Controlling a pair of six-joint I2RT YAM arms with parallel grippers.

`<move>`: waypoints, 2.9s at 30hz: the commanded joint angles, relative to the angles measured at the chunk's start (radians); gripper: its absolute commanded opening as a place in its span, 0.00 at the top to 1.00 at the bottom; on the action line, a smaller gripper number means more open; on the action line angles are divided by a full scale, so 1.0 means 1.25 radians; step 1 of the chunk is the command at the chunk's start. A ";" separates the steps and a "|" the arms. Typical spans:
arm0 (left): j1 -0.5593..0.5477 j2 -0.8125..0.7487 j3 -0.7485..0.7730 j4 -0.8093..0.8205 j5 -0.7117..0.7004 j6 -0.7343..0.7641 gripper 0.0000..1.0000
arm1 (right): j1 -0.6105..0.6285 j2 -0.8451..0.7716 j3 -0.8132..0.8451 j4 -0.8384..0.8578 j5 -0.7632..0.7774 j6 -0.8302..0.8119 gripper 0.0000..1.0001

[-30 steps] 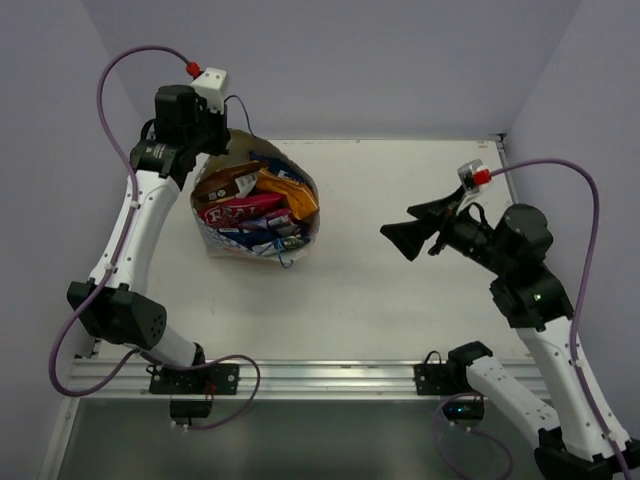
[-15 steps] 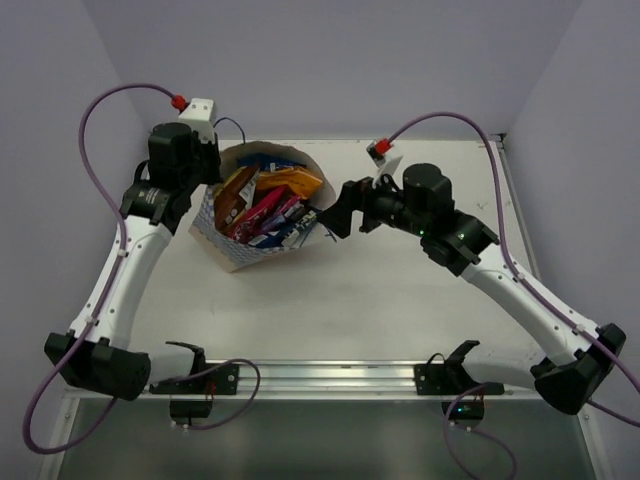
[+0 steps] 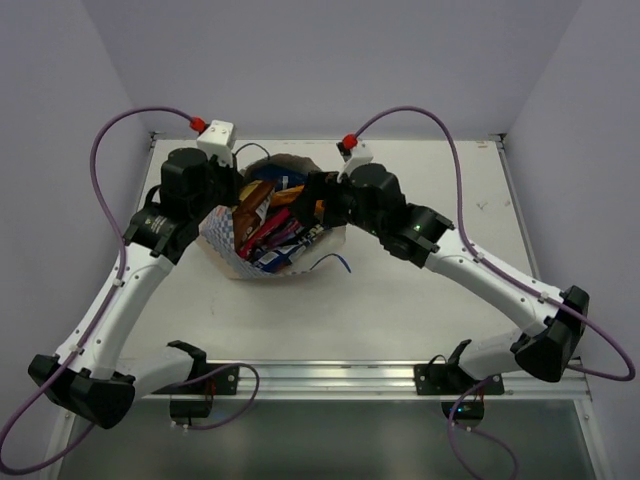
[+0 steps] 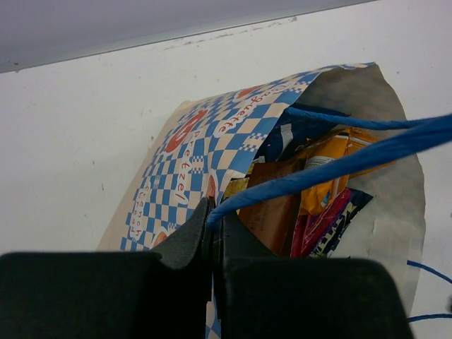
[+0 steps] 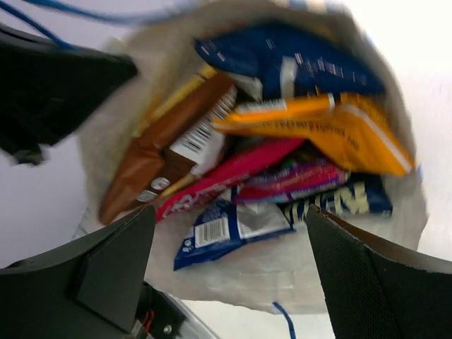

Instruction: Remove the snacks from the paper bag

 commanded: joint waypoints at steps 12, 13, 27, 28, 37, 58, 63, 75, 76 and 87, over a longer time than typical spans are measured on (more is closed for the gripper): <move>-0.096 0.018 -0.024 0.085 -0.081 -0.070 1.00 | 0.009 0.117 -0.141 0.102 0.191 0.302 0.28; -0.098 0.017 -0.025 0.085 -0.083 -0.070 1.00 | 0.010 0.120 -0.143 0.110 0.196 0.303 0.30; -0.101 0.009 -0.033 0.084 -0.084 -0.070 1.00 | -0.013 0.225 -0.132 0.189 0.212 0.322 0.39; -0.101 0.009 -0.033 0.082 -0.085 -0.068 1.00 | -0.015 0.231 -0.130 0.212 0.207 0.310 0.39; -0.101 0.001 -0.059 0.078 -0.086 -0.073 1.00 | -0.022 0.237 -0.139 0.292 0.198 0.289 0.57; -0.101 0.009 -0.042 0.061 -0.140 -0.058 1.00 | -0.136 -0.277 -0.220 0.196 0.151 0.048 1.00; -0.101 0.014 -0.040 0.060 -0.133 -0.058 1.00 | -0.381 -0.281 -0.270 0.238 0.009 0.058 1.00; -0.100 0.018 -0.048 0.060 -0.135 -0.052 1.00 | -0.589 0.105 -0.269 0.558 -0.380 0.079 1.00; -0.101 0.018 -0.048 0.060 -0.135 -0.052 1.00 | -0.593 0.110 -0.286 0.579 -0.390 0.084 1.00; -0.101 0.014 -0.044 0.054 -0.124 -0.045 1.00 | -0.670 -0.031 -0.442 0.258 -0.191 0.073 0.12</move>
